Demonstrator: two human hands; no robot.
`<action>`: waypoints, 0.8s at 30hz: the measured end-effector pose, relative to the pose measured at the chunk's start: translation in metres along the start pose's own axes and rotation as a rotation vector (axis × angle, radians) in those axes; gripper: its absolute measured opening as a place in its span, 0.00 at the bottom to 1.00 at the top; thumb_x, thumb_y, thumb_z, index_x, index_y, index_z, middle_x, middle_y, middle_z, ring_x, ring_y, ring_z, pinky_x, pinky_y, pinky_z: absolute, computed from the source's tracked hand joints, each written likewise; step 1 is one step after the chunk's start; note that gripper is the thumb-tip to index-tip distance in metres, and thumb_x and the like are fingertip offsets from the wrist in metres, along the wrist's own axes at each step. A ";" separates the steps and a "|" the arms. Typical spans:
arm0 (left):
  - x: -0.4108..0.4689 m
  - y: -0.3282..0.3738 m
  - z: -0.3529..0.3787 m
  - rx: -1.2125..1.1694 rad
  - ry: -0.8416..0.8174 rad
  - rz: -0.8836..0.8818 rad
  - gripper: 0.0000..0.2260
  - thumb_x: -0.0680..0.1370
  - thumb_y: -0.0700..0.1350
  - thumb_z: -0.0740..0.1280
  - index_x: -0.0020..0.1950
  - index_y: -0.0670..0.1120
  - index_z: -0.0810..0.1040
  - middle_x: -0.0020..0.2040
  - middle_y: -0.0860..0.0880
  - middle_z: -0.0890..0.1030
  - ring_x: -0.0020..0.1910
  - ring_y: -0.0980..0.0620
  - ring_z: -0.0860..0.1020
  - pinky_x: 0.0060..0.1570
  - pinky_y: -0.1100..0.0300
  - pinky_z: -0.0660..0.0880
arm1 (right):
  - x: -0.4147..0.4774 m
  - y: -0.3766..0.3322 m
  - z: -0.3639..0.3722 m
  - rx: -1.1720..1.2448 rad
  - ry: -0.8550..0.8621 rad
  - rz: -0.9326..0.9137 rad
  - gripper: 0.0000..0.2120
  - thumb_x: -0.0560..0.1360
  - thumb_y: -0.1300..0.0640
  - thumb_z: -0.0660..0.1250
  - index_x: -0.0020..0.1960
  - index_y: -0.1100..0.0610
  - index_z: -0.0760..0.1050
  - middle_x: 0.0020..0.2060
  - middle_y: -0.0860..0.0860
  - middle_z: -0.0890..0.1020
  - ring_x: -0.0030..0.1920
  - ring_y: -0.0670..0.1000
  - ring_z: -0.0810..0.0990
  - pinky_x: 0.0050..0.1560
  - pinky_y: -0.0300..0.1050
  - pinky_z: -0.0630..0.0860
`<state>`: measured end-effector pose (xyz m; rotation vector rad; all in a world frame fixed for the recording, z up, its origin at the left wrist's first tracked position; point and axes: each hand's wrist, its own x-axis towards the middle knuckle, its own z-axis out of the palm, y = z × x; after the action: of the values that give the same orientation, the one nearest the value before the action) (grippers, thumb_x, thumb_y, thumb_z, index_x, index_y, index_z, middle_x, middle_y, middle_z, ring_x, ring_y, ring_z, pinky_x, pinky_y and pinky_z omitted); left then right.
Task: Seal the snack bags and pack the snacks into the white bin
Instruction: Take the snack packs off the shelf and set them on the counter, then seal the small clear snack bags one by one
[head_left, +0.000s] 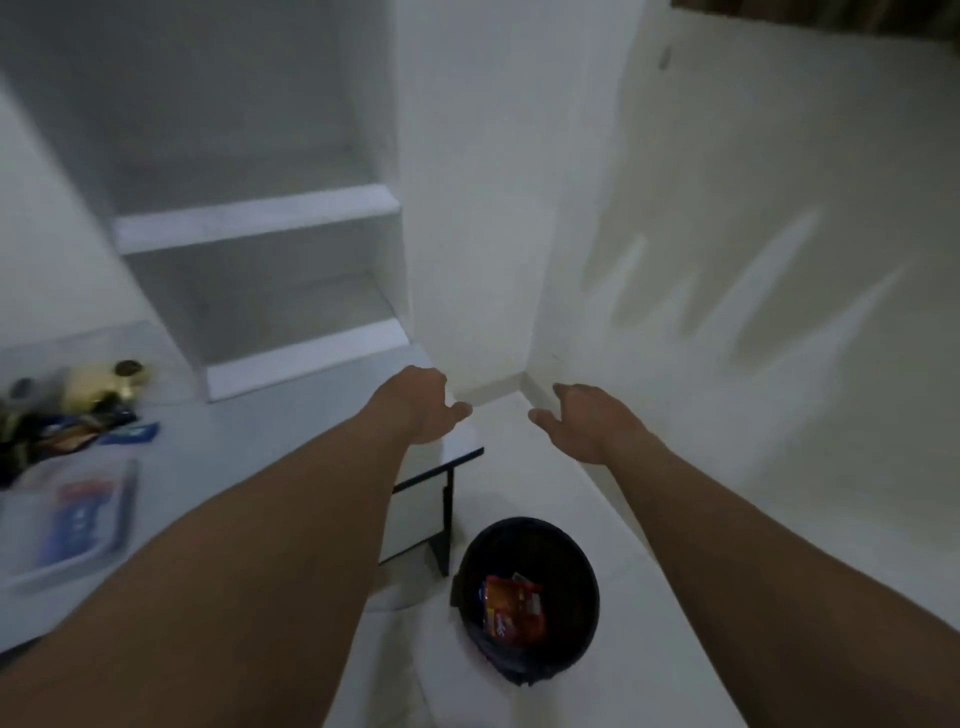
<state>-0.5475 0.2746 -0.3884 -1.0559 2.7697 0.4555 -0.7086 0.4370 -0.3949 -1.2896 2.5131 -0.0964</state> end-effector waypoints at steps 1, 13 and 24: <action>-0.011 -0.013 -0.014 0.001 0.019 -0.023 0.33 0.79 0.64 0.58 0.77 0.43 0.62 0.75 0.43 0.67 0.73 0.43 0.66 0.69 0.50 0.65 | 0.000 -0.017 -0.012 -0.015 0.008 -0.026 0.33 0.81 0.39 0.53 0.76 0.62 0.60 0.74 0.59 0.67 0.73 0.58 0.66 0.70 0.52 0.65; -0.137 -0.201 -0.133 -0.091 0.230 -0.258 0.37 0.77 0.66 0.60 0.77 0.42 0.62 0.75 0.42 0.67 0.73 0.43 0.66 0.70 0.51 0.65 | -0.006 -0.253 -0.082 -0.109 0.111 -0.277 0.33 0.80 0.38 0.55 0.75 0.60 0.62 0.72 0.59 0.68 0.71 0.59 0.68 0.68 0.55 0.68; -0.214 -0.375 -0.202 -0.117 0.324 -0.374 0.38 0.77 0.66 0.60 0.77 0.42 0.61 0.76 0.43 0.65 0.75 0.45 0.63 0.71 0.51 0.62 | -0.009 -0.463 -0.088 -0.070 0.164 -0.399 0.32 0.79 0.38 0.58 0.71 0.62 0.68 0.69 0.58 0.73 0.68 0.59 0.72 0.65 0.53 0.70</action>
<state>-0.1424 0.0766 -0.2325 -1.7737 2.7302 0.4291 -0.3693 0.1635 -0.2166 -1.8659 2.3681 -0.2126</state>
